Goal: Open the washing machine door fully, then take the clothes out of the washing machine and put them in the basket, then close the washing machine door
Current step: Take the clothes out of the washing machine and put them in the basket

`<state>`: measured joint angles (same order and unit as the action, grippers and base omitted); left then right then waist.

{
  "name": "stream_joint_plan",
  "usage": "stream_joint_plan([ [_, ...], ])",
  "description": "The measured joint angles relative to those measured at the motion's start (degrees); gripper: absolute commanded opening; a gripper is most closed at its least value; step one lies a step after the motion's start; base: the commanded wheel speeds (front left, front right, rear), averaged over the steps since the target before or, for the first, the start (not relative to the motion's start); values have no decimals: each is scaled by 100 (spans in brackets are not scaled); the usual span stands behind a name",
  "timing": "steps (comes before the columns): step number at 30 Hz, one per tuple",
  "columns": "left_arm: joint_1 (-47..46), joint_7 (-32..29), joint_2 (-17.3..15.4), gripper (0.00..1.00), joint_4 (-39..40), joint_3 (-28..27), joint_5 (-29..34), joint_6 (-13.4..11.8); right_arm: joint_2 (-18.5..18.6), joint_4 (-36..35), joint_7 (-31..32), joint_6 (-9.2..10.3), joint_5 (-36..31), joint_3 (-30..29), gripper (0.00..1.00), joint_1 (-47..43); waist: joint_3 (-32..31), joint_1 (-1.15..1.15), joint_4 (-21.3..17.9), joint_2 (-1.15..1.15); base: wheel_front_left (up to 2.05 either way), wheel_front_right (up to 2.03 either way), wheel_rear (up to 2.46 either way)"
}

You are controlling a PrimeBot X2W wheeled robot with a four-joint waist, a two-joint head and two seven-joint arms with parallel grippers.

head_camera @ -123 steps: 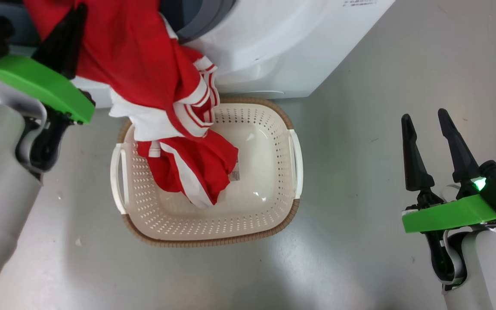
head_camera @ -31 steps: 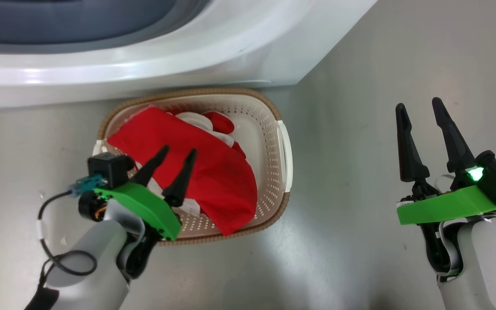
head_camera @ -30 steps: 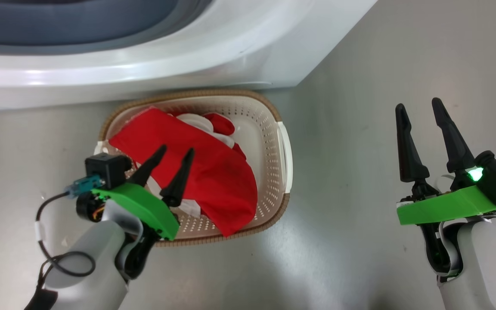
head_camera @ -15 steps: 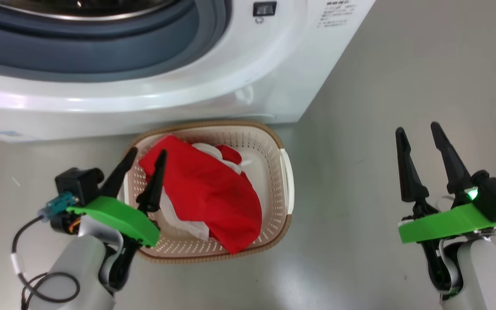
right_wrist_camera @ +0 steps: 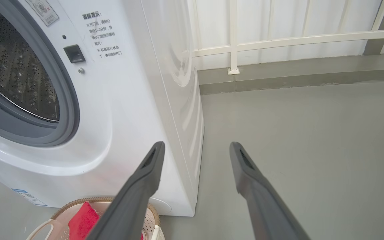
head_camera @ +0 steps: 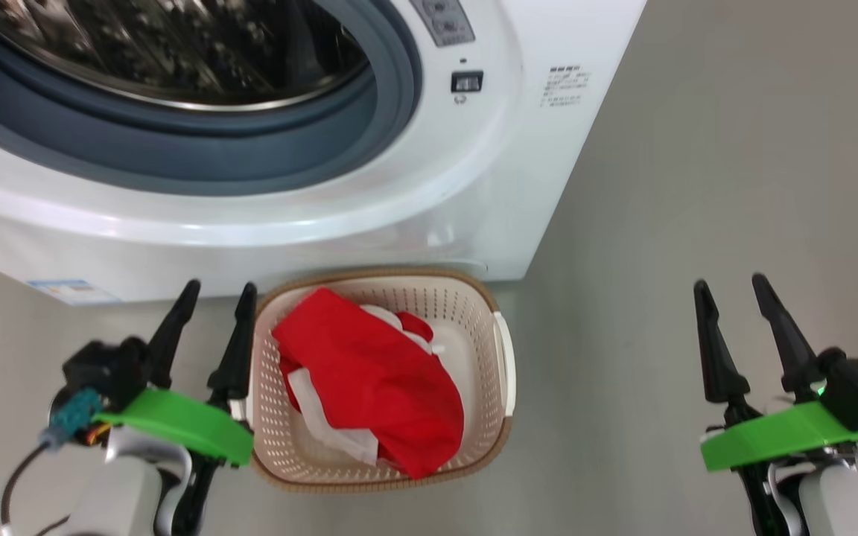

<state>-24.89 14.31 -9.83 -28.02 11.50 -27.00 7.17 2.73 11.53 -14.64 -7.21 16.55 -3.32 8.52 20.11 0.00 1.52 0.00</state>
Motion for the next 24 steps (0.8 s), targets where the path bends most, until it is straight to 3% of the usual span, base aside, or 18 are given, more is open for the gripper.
stream_joint_plan([
  [12, 1106, 0, 12, 100, 867, -689, 651, 0, -21, -2, 1, 0, 0, -143, 100, -649, -761, 0, 29, 0, 0, 0, 0],
  [24, 2150, 0, 59, 100, 1522, -1136, 909, 0, -41, -91, 1, 0, 1, -233, 100, -1172, -1242, 0, -28, 0, 0, 0, 0],
])
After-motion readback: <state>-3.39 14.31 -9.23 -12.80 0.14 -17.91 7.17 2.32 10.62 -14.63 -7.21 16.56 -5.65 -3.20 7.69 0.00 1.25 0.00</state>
